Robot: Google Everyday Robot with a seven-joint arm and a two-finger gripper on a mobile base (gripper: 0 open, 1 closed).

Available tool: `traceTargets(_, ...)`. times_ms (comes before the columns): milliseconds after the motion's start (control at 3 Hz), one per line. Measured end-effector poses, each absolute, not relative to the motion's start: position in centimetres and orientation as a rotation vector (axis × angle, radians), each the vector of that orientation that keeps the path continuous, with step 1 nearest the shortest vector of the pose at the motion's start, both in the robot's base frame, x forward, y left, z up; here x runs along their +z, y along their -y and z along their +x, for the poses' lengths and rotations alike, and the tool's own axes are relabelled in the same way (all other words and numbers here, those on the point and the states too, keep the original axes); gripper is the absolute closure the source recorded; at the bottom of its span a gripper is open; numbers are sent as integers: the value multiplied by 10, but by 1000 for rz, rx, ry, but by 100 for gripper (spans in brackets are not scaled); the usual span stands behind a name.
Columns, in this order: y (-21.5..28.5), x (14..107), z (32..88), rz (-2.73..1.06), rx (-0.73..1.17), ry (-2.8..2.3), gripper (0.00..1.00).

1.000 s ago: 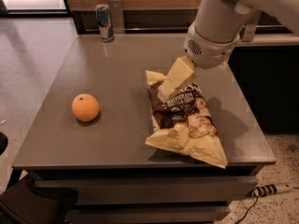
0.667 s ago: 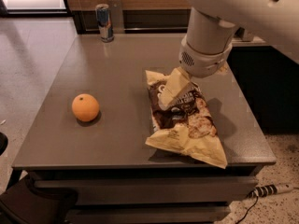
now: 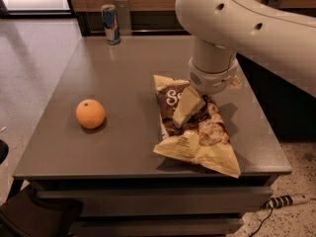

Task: Move brown chip bag near redbull can

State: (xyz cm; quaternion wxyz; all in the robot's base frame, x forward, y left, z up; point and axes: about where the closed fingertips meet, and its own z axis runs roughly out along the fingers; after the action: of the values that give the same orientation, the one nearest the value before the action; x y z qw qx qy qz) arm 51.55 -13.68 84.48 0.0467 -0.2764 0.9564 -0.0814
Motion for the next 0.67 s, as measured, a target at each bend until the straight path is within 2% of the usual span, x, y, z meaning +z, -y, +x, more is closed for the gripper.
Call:
traceTargets(333,139,829,514,-886,-115,-2978,15)
traceTargets(667,133,825,513,-912,-49,-2986,37)
